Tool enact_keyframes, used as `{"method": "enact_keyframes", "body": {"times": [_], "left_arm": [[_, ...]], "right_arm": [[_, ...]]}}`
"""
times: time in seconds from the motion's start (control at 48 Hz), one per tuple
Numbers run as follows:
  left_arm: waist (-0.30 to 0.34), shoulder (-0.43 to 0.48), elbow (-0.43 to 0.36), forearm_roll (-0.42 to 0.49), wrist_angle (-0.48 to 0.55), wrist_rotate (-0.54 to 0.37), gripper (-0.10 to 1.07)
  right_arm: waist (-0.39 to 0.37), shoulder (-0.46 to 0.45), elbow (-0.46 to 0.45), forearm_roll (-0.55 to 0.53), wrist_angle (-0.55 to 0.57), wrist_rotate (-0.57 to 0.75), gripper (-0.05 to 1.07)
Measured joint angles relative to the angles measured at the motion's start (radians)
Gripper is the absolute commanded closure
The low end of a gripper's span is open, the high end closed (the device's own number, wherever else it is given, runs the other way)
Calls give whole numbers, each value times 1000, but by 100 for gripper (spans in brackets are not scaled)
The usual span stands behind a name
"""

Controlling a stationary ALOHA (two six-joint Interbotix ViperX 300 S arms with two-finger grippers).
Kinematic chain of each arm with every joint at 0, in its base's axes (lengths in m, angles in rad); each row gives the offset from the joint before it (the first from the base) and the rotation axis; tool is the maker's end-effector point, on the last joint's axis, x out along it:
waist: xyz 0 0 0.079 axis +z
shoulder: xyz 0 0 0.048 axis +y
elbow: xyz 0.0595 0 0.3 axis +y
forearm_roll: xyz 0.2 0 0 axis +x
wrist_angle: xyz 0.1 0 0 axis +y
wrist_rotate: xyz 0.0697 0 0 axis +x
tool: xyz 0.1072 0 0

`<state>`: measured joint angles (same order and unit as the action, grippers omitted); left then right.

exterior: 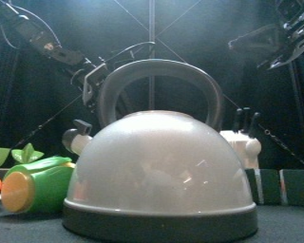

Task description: Put pot lid on plate

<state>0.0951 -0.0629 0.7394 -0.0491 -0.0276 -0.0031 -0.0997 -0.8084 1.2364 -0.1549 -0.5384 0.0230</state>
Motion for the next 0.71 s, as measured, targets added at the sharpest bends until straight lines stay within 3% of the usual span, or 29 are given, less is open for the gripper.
{"method": "enact_keyframes", "body": {"times": [0.417, 0.708], "left_arm": [[-6, 44, -20, -11, -6, 2, 13], [-6, -8, -21, -21, -21, 2, 14]], "right_arm": [[0, 0, 2, 2, -2, 0, 101], [-14, 0, 0, 0, 0, 0, 101]]}}
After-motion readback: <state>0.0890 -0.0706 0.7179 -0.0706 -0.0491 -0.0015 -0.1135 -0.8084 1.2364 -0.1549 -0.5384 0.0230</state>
